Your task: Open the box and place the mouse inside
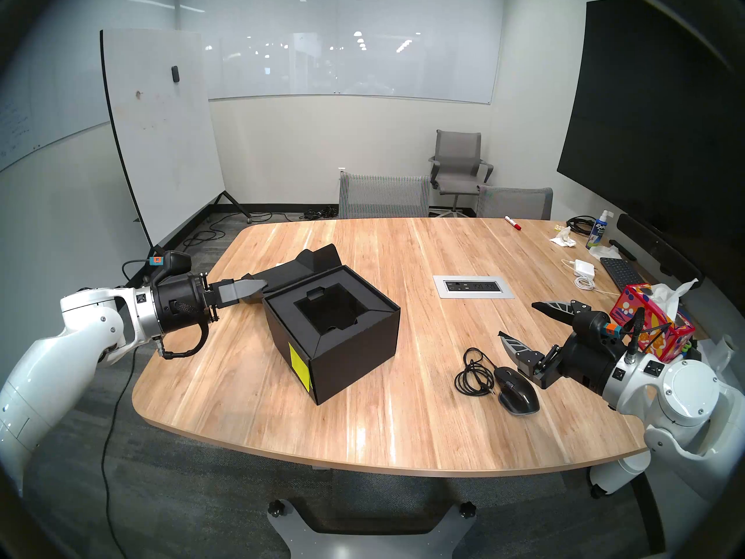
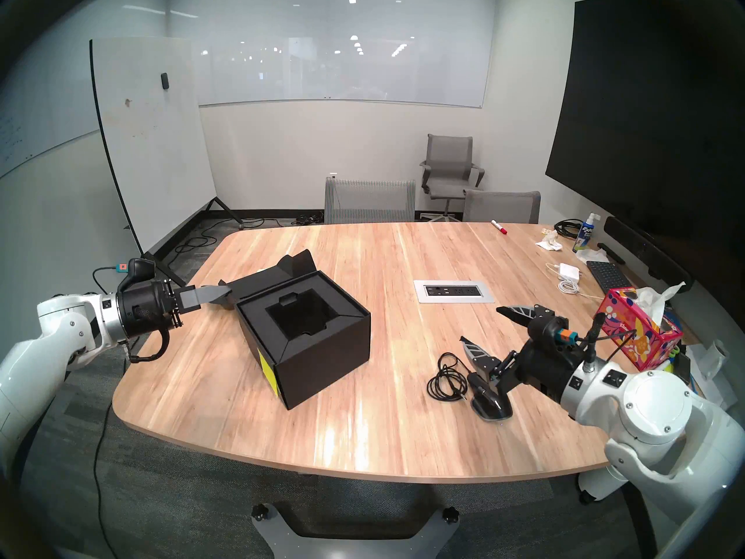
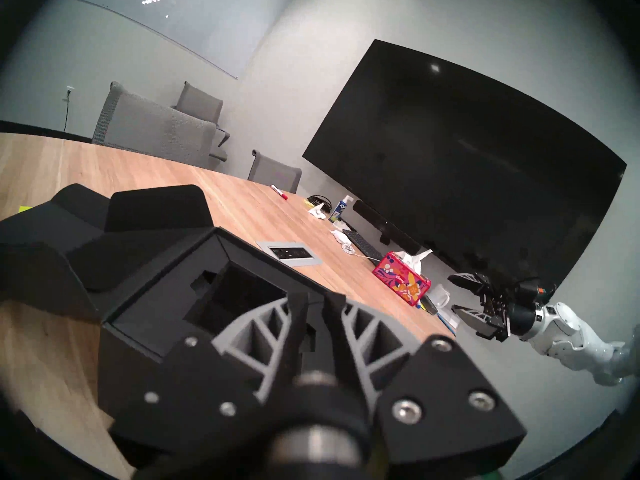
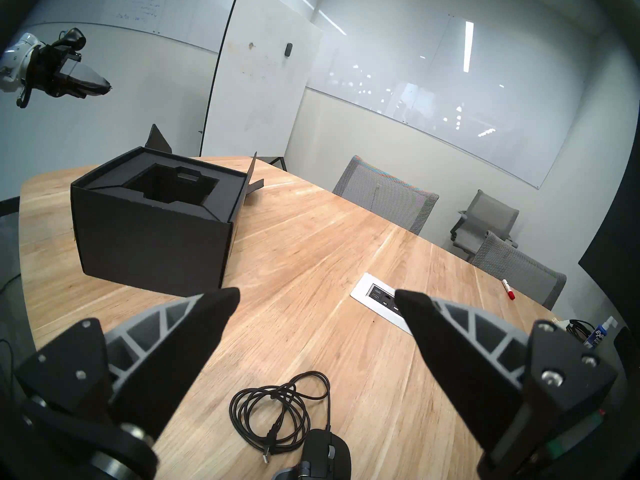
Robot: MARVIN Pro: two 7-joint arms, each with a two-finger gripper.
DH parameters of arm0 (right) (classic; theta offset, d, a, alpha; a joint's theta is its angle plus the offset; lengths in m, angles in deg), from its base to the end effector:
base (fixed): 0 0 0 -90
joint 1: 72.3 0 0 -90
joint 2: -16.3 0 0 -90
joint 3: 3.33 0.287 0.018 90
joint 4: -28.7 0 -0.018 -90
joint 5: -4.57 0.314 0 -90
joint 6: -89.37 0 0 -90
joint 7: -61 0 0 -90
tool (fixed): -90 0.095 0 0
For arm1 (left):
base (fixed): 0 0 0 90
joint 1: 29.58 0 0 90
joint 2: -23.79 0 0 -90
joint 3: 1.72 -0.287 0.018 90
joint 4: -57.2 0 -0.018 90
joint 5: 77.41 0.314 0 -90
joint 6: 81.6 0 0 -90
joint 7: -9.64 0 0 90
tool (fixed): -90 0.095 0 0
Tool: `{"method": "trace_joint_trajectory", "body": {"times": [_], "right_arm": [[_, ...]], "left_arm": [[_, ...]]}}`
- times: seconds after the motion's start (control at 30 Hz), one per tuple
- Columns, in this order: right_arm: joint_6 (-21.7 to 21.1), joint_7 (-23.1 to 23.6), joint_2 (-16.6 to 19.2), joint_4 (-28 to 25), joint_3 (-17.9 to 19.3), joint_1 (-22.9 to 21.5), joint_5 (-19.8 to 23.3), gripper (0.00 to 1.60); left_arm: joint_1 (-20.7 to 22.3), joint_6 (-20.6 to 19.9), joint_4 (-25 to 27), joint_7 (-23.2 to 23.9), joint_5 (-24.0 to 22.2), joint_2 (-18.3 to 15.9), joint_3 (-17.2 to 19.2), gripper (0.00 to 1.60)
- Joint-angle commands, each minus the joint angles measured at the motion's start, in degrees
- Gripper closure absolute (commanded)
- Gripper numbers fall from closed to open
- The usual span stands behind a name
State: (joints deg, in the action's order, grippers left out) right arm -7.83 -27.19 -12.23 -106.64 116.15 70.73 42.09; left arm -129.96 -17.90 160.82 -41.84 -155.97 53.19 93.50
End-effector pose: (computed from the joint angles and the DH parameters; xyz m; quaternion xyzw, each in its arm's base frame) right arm 0.2722 -0.0848 -0.1531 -0.7156 -0.3195 -0.6205 0.0269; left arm 0.3602 0.1391 -0.1564 0.7336 -0.1566 0.4906 0.4435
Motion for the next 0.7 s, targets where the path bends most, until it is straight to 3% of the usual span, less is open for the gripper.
{"method": "trace_joint_trajectory", "body": {"times": [0.0,0.3,0.4,0.47,0.67], "right_arm": [[0.17,0.07,-0.10,-0.33,0.15,-0.05,0.02,0.00],[0.17,0.08,-0.11,-0.33,0.16,-0.05,0.02,0.00],[0.17,0.08,-0.11,-0.33,0.16,-0.05,0.02,0.00],[0.17,0.09,-0.11,-0.33,0.16,-0.04,0.02,0.00],[0.18,0.10,-0.13,-0.34,0.18,-0.03,0.02,0.00]], "left_arm": [[-7.22,4.63,1.13,6.94,5.18,-0.89,5.70,0.83],[-13.22,8.04,2.14,13.41,13.00,1.78,13.45,0.58],[-15.89,7.68,2.41,16.47,15.94,3.63,17.53,0.17],[-17.73,7.93,2.64,17.43,17.24,4.06,19.43,0.00],[-21.95,8.39,2.66,21.23,20.11,4.98,23.84,0.00]]}}
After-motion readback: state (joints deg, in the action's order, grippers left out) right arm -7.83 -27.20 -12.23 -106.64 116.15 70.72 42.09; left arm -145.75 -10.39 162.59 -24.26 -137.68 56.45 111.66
